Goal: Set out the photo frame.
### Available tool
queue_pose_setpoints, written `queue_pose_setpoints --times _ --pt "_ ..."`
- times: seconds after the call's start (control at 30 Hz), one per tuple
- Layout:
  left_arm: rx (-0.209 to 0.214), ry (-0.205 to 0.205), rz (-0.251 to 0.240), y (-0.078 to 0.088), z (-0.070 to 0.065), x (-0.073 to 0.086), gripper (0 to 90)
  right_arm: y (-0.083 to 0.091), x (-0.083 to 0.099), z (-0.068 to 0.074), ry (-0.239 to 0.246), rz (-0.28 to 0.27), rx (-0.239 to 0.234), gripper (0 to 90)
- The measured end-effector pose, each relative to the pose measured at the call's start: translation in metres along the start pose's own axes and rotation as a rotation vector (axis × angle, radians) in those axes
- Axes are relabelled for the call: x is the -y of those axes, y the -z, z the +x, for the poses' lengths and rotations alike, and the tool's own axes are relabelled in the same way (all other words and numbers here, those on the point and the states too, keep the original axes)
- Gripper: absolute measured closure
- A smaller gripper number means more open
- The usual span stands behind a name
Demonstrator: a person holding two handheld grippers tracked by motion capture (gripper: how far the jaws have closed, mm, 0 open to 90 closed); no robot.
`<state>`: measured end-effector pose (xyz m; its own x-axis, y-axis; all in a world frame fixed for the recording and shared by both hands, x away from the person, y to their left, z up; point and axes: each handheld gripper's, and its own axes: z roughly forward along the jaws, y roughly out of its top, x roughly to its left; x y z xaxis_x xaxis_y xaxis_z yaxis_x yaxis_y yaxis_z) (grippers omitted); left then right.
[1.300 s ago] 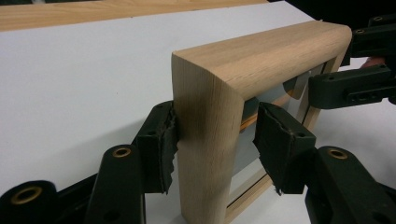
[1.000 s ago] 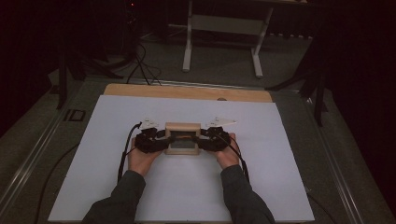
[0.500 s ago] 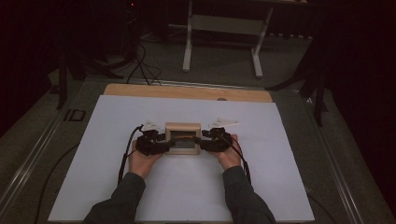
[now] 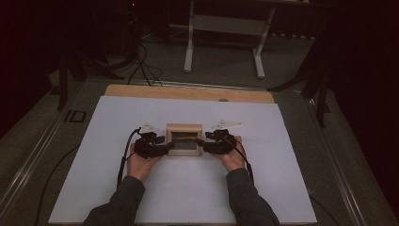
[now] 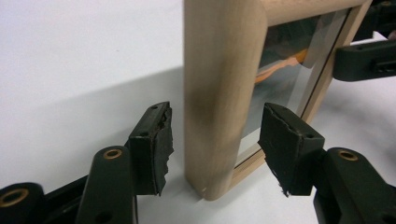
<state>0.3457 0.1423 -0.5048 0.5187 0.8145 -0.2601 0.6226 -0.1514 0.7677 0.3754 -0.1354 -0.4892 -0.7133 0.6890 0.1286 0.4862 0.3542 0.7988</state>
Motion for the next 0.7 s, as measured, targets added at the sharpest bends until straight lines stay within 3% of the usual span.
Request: queue_pose_setpoints --times 0.27,0.43,0.7 --pt "-0.03 0.008 -0.007 0.017 0.004 0.003 43.2 0.016 0.003 -0.005 0.003 0.005 0.009 45.9" --pt "-0.09 -0.032 -0.016 0.033 0.003 0.004 43.7 0.027 0.006 -0.008 0.0 0.013 0.008 44.7" --pt "-0.121 -0.042 -0.037 0.057 0.004 0.016 43.7 0.048 0.021 -0.007 -0.018 0.02 0.01 42.9"
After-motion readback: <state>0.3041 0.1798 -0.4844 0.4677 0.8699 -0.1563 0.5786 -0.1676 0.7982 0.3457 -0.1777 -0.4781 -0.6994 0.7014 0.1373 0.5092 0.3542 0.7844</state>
